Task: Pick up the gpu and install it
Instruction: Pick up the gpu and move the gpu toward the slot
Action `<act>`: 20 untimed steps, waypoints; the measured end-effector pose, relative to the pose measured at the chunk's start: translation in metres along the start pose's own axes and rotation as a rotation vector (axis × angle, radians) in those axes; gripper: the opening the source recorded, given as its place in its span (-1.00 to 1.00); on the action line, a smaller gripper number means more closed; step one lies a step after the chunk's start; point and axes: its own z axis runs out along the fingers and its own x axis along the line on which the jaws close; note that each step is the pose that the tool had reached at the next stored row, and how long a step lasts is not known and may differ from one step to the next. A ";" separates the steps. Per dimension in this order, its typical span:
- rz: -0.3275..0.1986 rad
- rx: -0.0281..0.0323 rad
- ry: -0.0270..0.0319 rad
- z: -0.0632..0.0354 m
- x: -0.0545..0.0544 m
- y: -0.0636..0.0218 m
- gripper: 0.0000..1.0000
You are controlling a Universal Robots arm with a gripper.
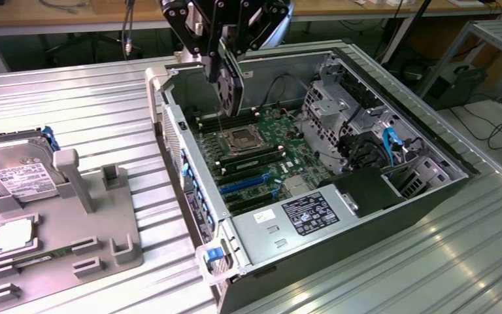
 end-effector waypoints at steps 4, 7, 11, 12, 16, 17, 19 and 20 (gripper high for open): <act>0.000 -0.0001 0.0000 0.0001 -0.001 0.0001 -0.44; 0.000 0.0000 0.0000 0.0001 -0.002 0.0001 -0.44; 0.000 0.0000 0.0000 0.0003 -0.003 0.0001 -0.44; -0.001 -0.0001 0.0000 0.0003 -0.003 0.0002 -0.44; -0.007 0.0000 0.0004 0.0005 -0.007 0.0003 -0.44; -0.009 -0.0001 0.0007 0.0005 -0.007 0.0003 -0.44; -0.013 0.0000 0.0010 0.0006 -0.008 0.0004 -0.44; -0.015 -0.0001 0.0011 0.0006 -0.009 0.0005 -0.44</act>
